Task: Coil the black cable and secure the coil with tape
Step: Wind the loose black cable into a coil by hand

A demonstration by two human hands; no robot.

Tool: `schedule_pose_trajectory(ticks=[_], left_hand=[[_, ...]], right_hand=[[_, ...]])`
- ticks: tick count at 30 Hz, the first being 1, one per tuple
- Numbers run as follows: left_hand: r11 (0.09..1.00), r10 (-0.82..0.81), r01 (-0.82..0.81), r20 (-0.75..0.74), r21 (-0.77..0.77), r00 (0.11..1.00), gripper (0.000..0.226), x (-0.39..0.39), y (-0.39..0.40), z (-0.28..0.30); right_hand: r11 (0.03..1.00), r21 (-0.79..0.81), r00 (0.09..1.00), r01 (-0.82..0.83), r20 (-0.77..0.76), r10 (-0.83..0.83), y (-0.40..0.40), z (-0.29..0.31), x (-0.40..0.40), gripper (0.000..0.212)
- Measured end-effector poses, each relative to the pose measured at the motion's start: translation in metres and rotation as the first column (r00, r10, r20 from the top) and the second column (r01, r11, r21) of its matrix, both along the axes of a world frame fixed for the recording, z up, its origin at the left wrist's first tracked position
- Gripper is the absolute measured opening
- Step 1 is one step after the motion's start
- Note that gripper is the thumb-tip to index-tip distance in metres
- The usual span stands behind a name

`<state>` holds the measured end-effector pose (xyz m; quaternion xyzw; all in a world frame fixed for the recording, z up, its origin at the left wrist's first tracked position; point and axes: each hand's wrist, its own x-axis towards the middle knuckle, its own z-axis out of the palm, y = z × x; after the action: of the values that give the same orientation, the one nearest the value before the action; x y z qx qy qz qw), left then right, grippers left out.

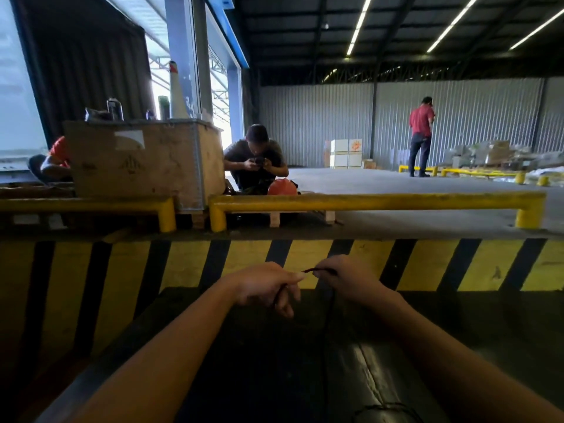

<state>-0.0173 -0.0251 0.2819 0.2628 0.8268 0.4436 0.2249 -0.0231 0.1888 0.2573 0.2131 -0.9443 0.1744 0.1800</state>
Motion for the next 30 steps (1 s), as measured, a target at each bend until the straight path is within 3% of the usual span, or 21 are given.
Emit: schedule_pose_trajectory(ticks=[2,3,5,7,9,10,12,14,17,20,22,25,27,30], left_hand=[[0.961,-0.075,0.025,0.173,0.274,0.982,0.038,0.006,-0.001,0.009],[0.891,-0.125,0.008,0.228,0.455,0.966,0.038,0.009,0.000,0.014],[0.657,-0.204,-0.045,0.235,0.752,0.950,0.036,0.012,0.006,0.025],[0.442,-0.171,-0.070,0.161,0.894,0.972,0.038,0.012,0.016,0.039],[0.361,0.052,-0.076,0.061,0.929,0.997,0.036,0.009,0.024,0.054],[0.379,0.184,-0.081,0.011,0.922,0.983,0.033,0.007,0.026,0.061],[0.512,0.384,-0.121,-0.100,0.850,0.918,0.031,0.003,0.024,0.068],[0.646,0.467,-0.179,-0.200,0.742,0.861,0.028,-0.007,0.015,0.065],[0.834,0.438,-0.223,-0.362,0.504,0.823,0.026,-0.025,-0.010,0.048],[0.965,0.261,-0.233,-0.479,0.119,0.838,0.034,-0.037,-0.024,0.029],[0.968,0.181,-0.235,-0.414,-0.083,0.892,0.038,-0.037,-0.023,0.020],[0.979,0.078,-0.102,-0.140,-0.176,0.987,0.037,-0.018,-0.008,0.014],[0.991,-0.067,0.079,0.114,-0.110,0.991,0.034,-0.001,0.006,0.016],[0.953,-0.301,0.288,0.348,0.090,0.888,0.039,0.017,0.024,0.021]], right_hand=[[0.995,-0.096,1.000,0.017,-0.017,-0.019,0.002,0.005,0.002,0.016],[0.983,-0.183,1.000,0.018,0.014,-0.016,0.004,0.004,0.005,0.018],[0.958,-0.284,0.993,0.036,0.115,-0.003,0.004,-0.005,0.011,0.024],[0.955,-0.291,0.965,0.063,0.262,0.016,0.000,-0.026,0.017,0.024],[0.960,-0.269,0.905,0.073,0.422,0.049,-0.004,-0.051,0.023,0.023],[0.969,-0.236,0.874,0.070,0.483,0.054,-0.005,-0.060,0.026,0.023],[0.987,-0.155,0.834,0.049,0.550,0.045,0.001,-0.065,0.032,0.023],[0.997,-0.072,0.829,0.024,0.560,0.021,0.017,-0.051,0.035,0.021],[1.000,0.013,0.902,-0.004,0.432,-0.002,0.049,-0.011,0.039,0.024],[0.999,-0.044,0.983,0.014,0.183,-0.005,0.072,0.033,0.049,0.019],[0.987,-0.158,1.000,0.020,-0.002,-0.020,0.080,0.058,0.055,0.018],[0.961,-0.276,0.957,0.028,-0.269,-0.105,0.082,0.084,0.051,0.009],[0.920,-0.390,0.920,0.035,-0.347,-0.182,0.078,0.093,0.043,0.009],[0.834,-0.541,0.903,0.111,-0.296,-0.312,0.075,0.081,0.030,0.019]])
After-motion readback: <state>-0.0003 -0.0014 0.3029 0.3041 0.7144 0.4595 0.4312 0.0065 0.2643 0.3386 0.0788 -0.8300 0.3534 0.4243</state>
